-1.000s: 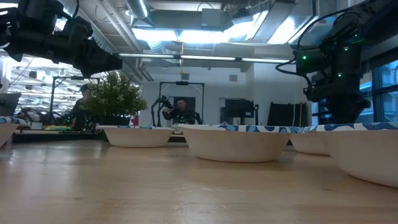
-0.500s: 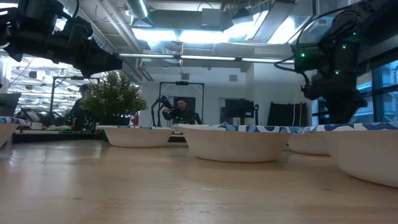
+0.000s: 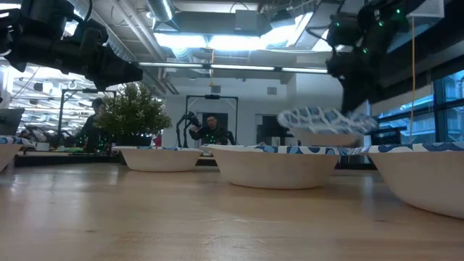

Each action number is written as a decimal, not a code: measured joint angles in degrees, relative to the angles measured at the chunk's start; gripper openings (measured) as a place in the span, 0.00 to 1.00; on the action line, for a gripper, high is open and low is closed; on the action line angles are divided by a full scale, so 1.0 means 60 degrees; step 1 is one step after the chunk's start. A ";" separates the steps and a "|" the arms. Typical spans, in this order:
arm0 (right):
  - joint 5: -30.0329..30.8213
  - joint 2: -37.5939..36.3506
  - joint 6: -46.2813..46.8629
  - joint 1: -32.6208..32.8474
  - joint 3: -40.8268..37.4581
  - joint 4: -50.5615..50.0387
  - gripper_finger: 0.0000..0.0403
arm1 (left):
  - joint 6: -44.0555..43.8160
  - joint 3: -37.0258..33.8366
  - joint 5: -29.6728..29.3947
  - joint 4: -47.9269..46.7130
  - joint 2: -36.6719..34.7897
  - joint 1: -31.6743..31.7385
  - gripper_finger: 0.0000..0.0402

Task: Nest bowls inside each other
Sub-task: Stack the white bowl on the white bowl, then stack the white bowl on the other white bowl

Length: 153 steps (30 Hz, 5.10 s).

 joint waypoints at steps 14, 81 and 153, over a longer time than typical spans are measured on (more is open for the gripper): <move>-0.0012 0.2734 -0.1594 -0.0003 0.2751 0.1021 0.10 | 0.0000 0.0000 0.0000 0.0000 0.0003 0.0000 0.31; -0.2902 0.5538 -0.2979 0.1740 0.4402 0.0665 0.39 | -0.0644 0.0000 -0.0284 -0.0080 0.0000 0.0004 0.31; -0.0260 0.4700 -0.0234 0.4977 0.1375 0.3311 0.44 | -0.0667 0.0000 -0.0273 -0.0080 0.0002 0.0001 0.31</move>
